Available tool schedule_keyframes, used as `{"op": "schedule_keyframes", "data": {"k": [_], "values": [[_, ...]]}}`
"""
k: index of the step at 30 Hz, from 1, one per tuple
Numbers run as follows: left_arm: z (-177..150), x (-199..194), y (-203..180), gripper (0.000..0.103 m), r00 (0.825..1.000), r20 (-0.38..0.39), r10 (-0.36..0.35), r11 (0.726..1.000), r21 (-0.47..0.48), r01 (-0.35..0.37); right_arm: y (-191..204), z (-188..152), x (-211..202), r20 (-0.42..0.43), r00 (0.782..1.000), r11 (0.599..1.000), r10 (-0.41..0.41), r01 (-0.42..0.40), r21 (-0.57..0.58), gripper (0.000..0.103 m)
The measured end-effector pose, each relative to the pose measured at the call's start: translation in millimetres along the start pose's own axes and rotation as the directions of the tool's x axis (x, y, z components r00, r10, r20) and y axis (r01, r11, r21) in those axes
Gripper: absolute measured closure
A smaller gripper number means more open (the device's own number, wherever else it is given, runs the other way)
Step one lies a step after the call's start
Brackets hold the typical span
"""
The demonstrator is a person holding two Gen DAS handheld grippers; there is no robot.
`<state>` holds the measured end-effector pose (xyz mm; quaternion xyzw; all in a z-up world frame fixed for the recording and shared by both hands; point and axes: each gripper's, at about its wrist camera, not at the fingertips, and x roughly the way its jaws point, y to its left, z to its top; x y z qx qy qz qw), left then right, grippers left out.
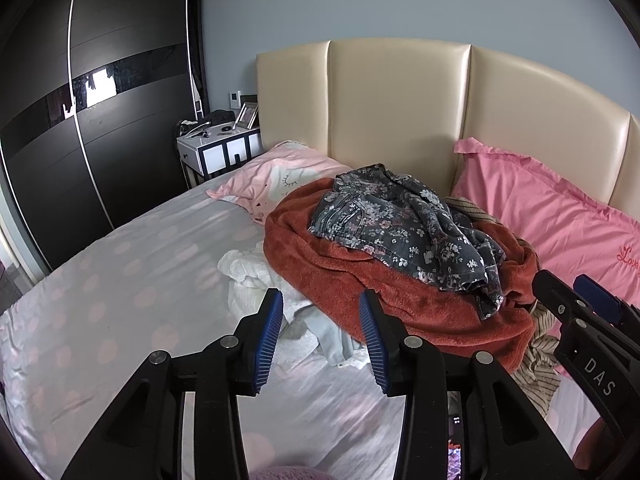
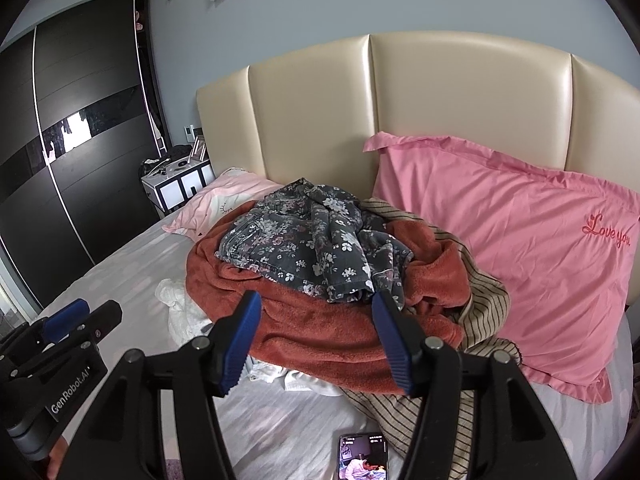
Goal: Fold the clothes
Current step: 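Grasp the dark floral jeans on the pile with the right gripper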
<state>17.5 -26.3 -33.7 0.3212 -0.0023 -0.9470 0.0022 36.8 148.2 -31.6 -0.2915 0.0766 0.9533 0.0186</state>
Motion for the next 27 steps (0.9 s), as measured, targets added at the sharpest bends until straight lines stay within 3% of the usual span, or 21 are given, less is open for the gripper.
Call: {"op": "schedule_keyframes", "data": {"k": [10, 11, 13, 15, 19, 21, 23, 24, 27], "values": [[-4.8, 15.3, 33.4, 0.06, 0.998, -0.028, 0.058, 0.998, -0.01, -0.058, -23.6, 25.7, 23.8, -0.026, 0.997, 0.997, 0.078, -0.078, -0.021, 0.048], [-5.4, 17.4, 38.1, 0.06, 0.997, -0.033, 0.068, 0.998, -0.01, -0.069, -25.8, 29.5, 27.1, -0.028, 0.996, 0.996, 0.08, -0.081, -0.03, 0.051], [-6.6, 21.1, 47.6, 0.06, 0.995, -0.042, 0.091, 0.996, -0.009, -0.092, -30.3, 37.1, 33.5, -0.034, 0.996, 0.995, 0.084, -0.086, -0.048, 0.067], [-8.4, 24.7, 58.7, 0.06, 0.992, -0.049, 0.114, 0.993, -0.01, -0.115, -34.8, 44.7, 40.0, -0.039, 0.995, 0.994, 0.088, -0.091, -0.066, 0.074], [-14.3, 29.6, 82.1, 0.06, 0.986, -0.064, 0.153, 0.988, -0.018, -0.154, -43.6, 60.0, 53.1, -0.051, 0.994, 0.99, 0.096, -0.101, -0.102, 0.074], [-18.4, 34.6, 96.4, 0.06, 0.981, -0.079, 0.174, 0.984, -0.028, -0.177, -44.9, 68.7, 67.0, -0.073, 0.994, 0.987, 0.076, -0.086, -0.138, 0.072], [-22.2, 40.5, 109.7, 0.06, 0.977, -0.097, 0.19, 0.98, -0.039, -0.194, -46.1, 74.5, 84.0, -0.101, 0.992, 0.982, 0.076, -0.092, -0.165, 0.057], [-24.2, 44.0, 116.6, 0.06, 0.974, -0.108, 0.198, 0.978, -0.045, -0.204, -47.1, 76.2, 94.3, -0.119, 0.99, 0.981, 0.069, -0.089, -0.171, 0.044], [-30.8, 54.3, 134.8, 0.06, 0.965, -0.138, 0.225, 0.971, -0.056, -0.234, -45.7, 75.2, 126.5, -0.182, 0.982, 0.979, 0.044, -0.079, -0.187, 0.043]]}}
